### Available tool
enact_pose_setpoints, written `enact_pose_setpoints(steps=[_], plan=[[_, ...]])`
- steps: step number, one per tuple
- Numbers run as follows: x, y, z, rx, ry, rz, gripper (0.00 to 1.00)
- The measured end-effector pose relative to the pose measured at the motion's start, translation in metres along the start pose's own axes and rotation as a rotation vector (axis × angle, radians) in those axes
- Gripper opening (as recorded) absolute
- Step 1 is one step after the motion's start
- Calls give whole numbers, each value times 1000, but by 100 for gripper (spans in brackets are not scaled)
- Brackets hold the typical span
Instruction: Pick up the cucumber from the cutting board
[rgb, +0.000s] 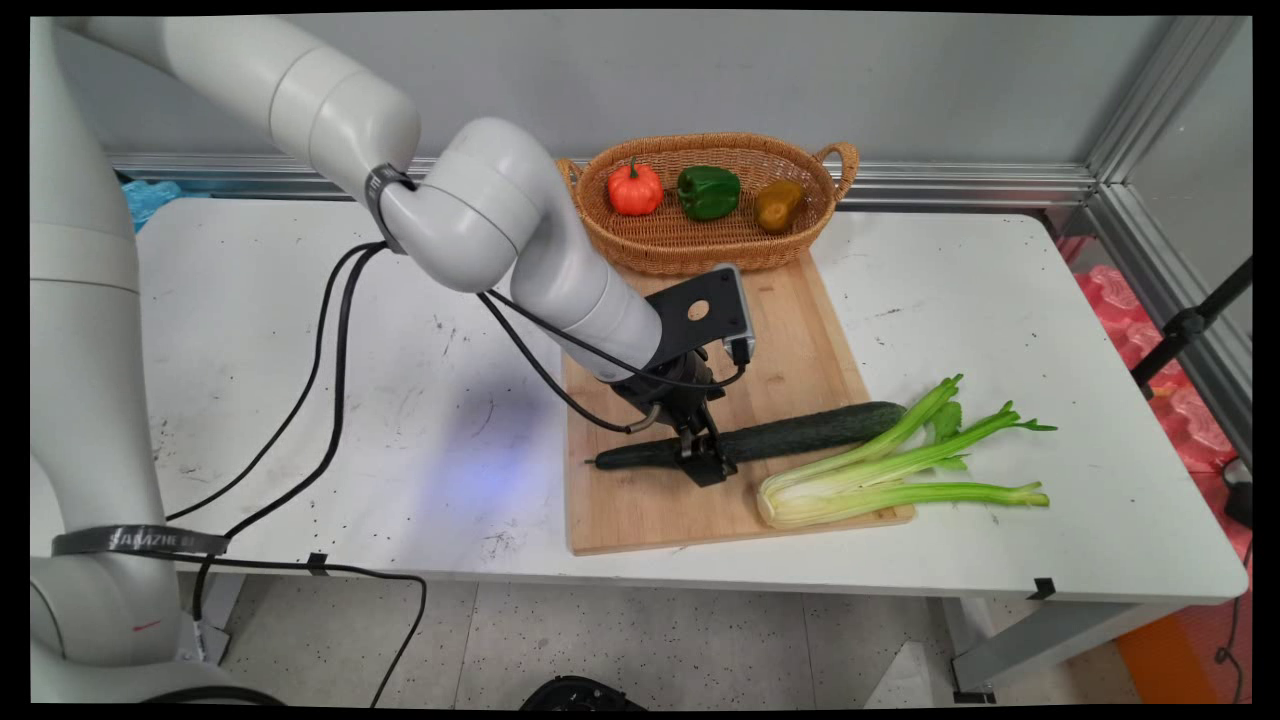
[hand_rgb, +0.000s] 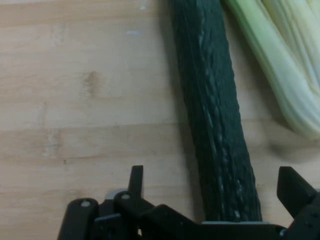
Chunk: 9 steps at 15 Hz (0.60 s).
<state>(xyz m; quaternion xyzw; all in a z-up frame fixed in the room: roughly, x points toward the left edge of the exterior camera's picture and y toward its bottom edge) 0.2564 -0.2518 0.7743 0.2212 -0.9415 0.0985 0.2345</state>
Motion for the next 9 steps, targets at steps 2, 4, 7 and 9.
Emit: enact_pose_setpoints(steps=[2, 4, 7, 9], plan=[[-2, 0, 4, -1, 0, -6, 100], [-4, -1, 7, -1, -2, -14, 100], [-6, -1, 11, -9, -3, -28, 0], [-6, 0, 13, -17, -1, -38, 0]])
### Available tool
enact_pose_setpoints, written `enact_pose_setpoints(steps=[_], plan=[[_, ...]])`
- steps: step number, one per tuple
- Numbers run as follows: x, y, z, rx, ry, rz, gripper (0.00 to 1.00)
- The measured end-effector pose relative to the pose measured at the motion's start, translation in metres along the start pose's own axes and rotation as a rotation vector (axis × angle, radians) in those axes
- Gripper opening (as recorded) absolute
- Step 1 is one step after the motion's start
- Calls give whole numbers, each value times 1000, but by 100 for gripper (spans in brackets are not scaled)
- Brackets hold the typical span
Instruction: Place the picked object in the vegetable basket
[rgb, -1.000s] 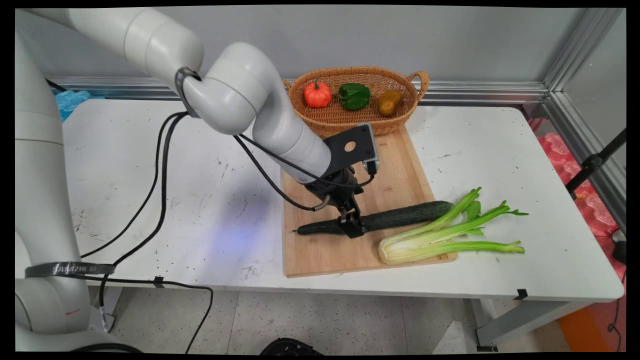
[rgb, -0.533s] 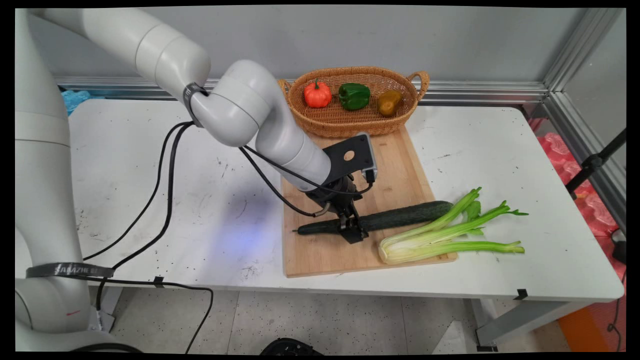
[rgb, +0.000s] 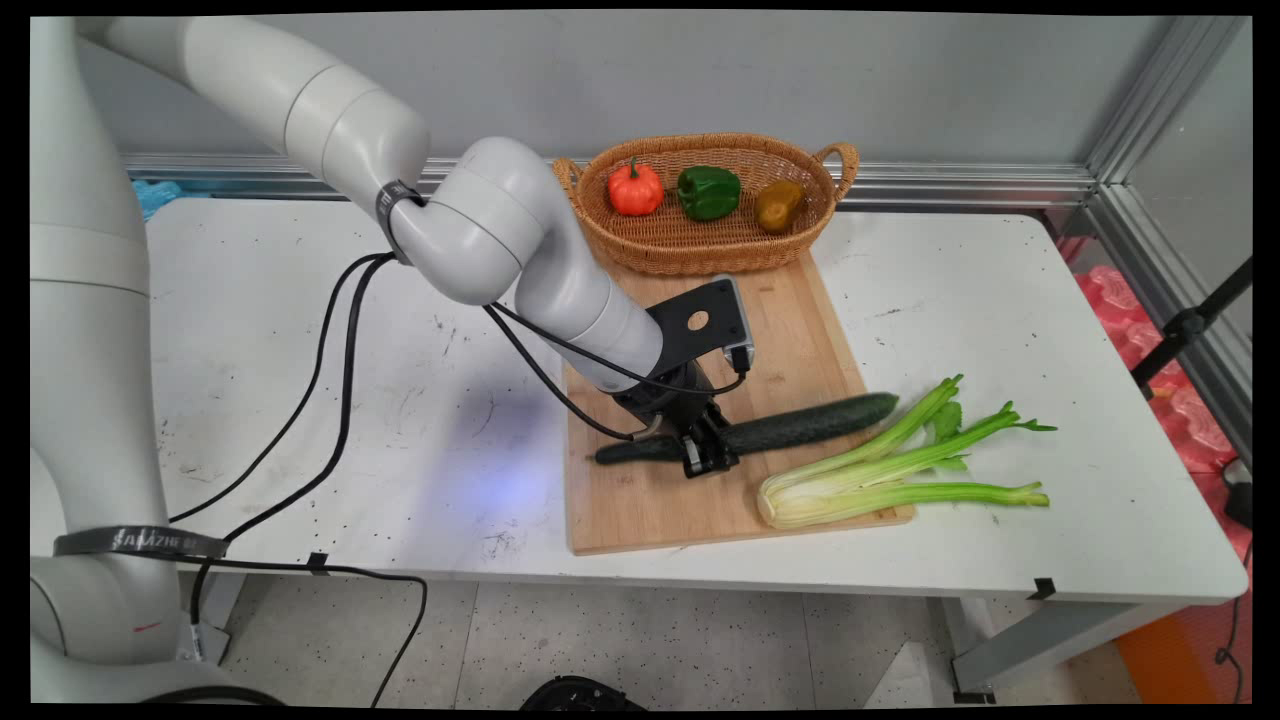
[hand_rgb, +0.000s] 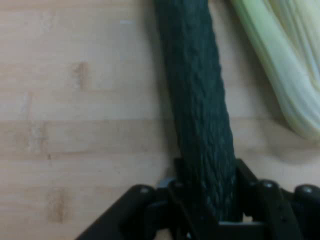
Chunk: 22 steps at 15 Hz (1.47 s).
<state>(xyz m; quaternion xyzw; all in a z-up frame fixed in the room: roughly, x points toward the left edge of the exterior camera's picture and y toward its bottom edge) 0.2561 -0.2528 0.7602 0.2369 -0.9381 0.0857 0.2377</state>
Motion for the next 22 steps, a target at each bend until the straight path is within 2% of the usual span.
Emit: enact_pose_setpoints(steps=[8, 12, 16, 22], plan=[[10, -8, -10, -11, 18, -32, 0], [26, -29, -29, 7, 43, -44, 0], [44, -65, -50, 35, 72, -32, 0], [68, -133, -72, 115, 119, 3, 0]])
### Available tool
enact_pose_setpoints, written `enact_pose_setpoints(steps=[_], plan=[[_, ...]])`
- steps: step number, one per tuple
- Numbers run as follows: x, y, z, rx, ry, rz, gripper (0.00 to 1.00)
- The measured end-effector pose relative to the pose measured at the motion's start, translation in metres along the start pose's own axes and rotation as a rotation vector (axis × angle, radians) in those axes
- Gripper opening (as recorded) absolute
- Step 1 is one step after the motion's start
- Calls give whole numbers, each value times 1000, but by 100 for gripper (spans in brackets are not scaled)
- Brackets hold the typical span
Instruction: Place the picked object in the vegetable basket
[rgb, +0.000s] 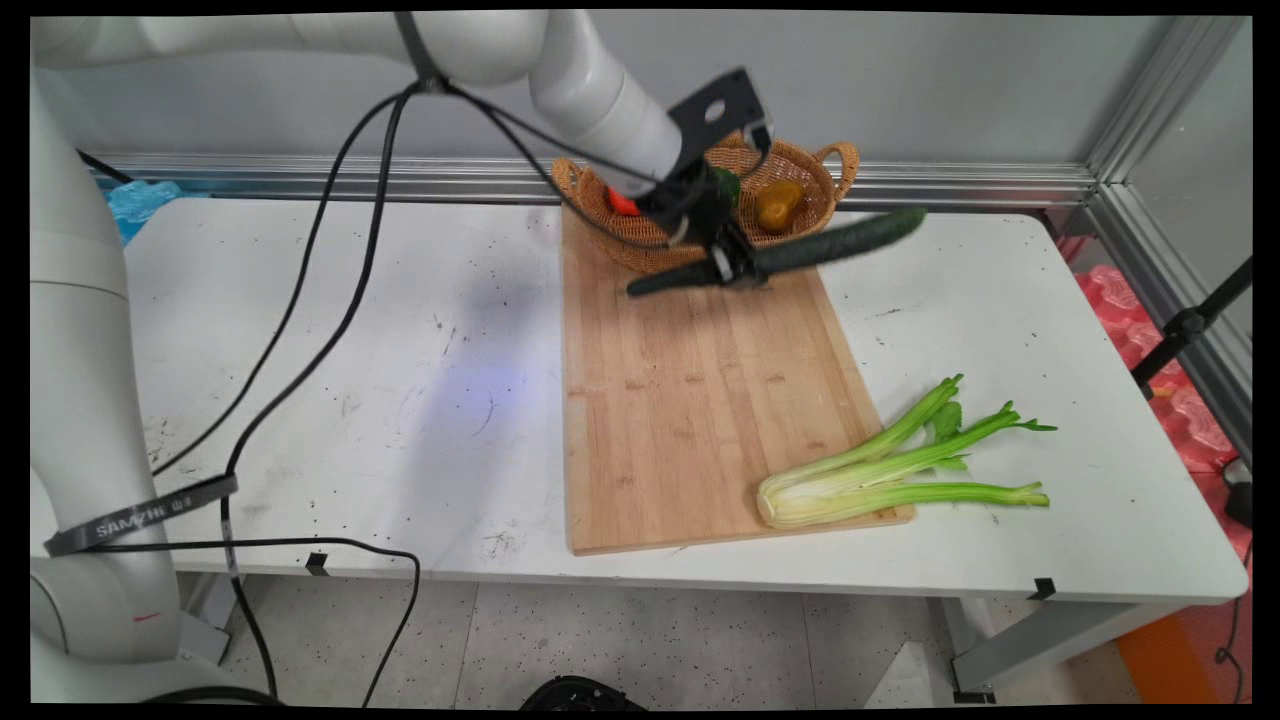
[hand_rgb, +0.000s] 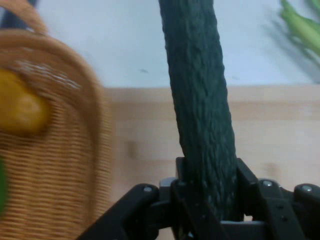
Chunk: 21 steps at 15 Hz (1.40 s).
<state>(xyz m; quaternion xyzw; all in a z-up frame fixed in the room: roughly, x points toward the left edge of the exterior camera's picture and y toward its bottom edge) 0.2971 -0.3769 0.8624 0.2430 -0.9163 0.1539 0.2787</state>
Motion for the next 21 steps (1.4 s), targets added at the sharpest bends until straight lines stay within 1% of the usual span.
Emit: enact_pose_setpoints(steps=[3, 6, 8, 11, 14, 21], plan=[[8, -40, 2, 42, 24, 19, 0], [10, -69, 9, 60, 39, 39, 0], [9, -87, 16, 62, 45, 58, 0], [3, -112, 30, 53, 48, 93, 0], [-3, -130, 43, 45, 47, 117, 0], [-18, -157, 66, 18, 30, 150, 0]])
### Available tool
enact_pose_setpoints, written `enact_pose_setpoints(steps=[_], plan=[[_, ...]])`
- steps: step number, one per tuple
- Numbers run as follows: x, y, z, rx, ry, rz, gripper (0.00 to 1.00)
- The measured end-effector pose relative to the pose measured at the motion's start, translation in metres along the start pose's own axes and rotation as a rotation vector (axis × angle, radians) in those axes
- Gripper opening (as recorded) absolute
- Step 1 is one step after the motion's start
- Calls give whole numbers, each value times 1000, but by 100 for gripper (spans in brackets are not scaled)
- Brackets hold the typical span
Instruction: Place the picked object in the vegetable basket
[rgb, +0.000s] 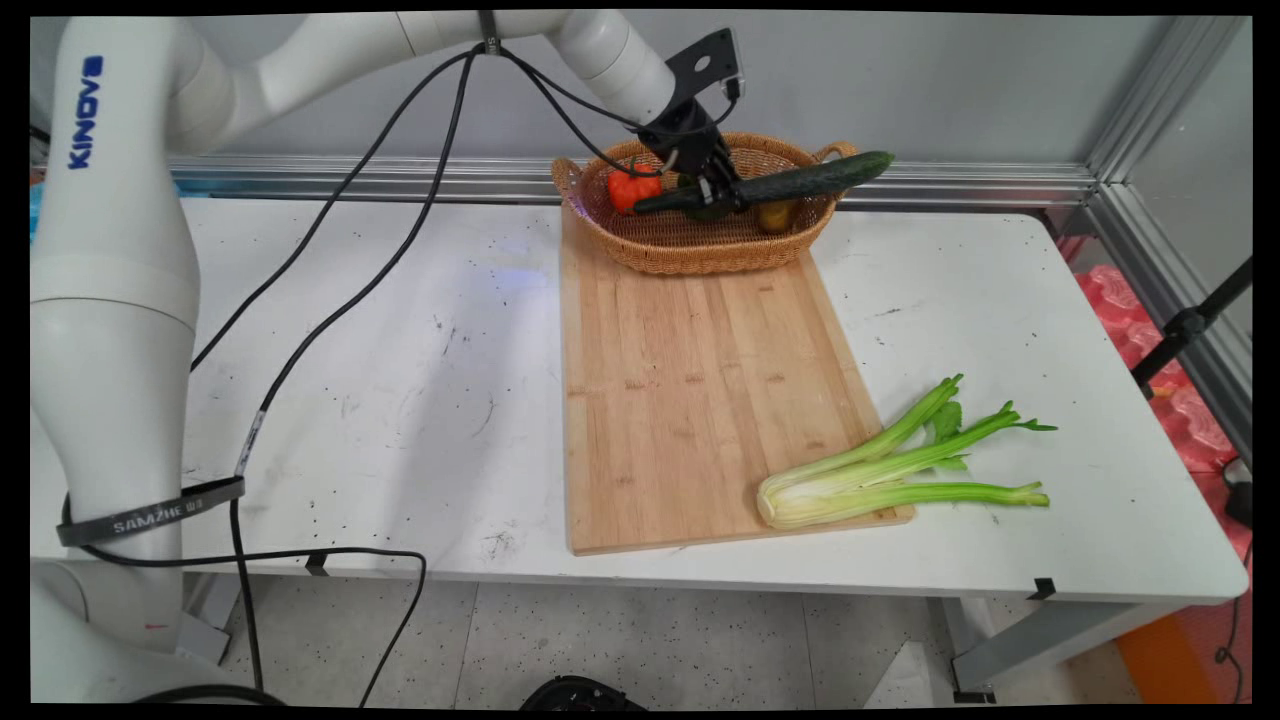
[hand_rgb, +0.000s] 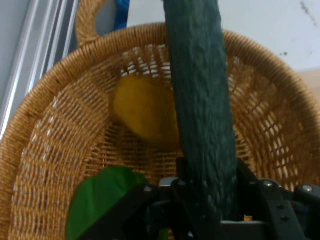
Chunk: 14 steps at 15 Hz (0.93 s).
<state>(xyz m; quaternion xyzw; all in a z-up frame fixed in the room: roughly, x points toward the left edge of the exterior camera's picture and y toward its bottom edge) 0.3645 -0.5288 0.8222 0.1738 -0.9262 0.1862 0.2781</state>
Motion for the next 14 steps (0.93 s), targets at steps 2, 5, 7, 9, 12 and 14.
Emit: enact_pose_setpoints(steps=[2, 5, 7, 9, 12, 14], plan=[[-6, -5, 5, -10, -8, 3, 0], [-12, -9, 10, -28, -17, 2, 0], [-16, -10, 11, -45, -21, -1, 0], [-19, -10, 10, -64, -25, -5, 100], [-22, -8, 8, -86, -26, -14, 100], [-20, -6, 5, -94, -23, -23, 100]])
